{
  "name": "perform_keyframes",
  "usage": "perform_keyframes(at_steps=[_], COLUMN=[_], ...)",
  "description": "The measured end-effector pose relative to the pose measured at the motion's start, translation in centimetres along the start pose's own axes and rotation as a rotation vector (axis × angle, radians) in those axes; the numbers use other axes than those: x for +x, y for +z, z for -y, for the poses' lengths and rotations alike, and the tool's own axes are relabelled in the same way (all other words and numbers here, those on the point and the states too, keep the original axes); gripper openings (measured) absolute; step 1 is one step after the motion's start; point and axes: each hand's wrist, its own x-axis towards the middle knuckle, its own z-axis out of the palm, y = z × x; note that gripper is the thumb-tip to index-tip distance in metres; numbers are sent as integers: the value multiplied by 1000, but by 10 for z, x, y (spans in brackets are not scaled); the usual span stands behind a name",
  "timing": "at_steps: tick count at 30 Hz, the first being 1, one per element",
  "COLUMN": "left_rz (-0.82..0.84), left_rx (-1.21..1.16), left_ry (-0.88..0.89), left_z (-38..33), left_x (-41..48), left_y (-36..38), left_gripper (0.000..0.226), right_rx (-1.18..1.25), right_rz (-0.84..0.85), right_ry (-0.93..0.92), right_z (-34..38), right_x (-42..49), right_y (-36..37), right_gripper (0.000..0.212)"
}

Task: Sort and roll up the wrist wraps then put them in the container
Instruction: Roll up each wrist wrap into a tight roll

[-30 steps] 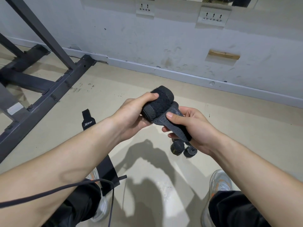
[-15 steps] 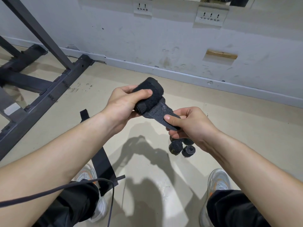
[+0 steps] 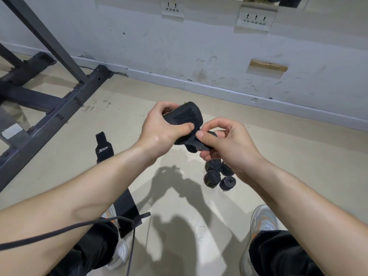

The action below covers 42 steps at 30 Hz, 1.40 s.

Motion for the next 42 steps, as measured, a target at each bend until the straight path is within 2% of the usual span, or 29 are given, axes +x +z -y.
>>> perform_keyframes(at_steps=[3,6,9,12,16,20,23,26,28,29,32,35,42], left_rz=[17,65,130,183,309,415,432,417,401,410,428,427,406], left_rx=[-81,-181,-190,-199,-170,-231,-262,-339,-366,-333,-254,-209,-95], left_ry=[-81,-162,-174,-175,-214,-263,-283,-337,-365,-329,-219,-175,-110], left_z=[1,2,2,1,2,2,0,-4,-5,-5,0,5,8], left_x=[-2,-4,-6,-7,-11,-21,-27,-31,-31,-31,-33,-33,-29], left_y=[3,3,0,-1,0,9,16,20,20,20,21,21,18], left_gripper=[45,48,52,45,47,31,23,30,46,47,27,20,38], right_rx=[9,64,99,19,-146,-357,-406,-419,-441,-452,-455,-328,-159], right_rz=[60,141,254,283,244,121,48,-28,-70,-84,-116,-96,-9], right_ry=[-61,-74,-53,-76,-139,-266,-303,-326,-316,-306,-260,-147,63], right_z=[1,2,3,4,6,5,3,0,-2,-3,-5,-7,-8], right_x=[-1,0,4,6,5,9,10,11,13,13,14,16,13], right_y=[-4,-8,-16,-18,-15,-20,-19,-17,-16,-16,-16,-20,-18], right_gripper=[6,13,34,33,11,12,12,14,12,11,9,18,19])
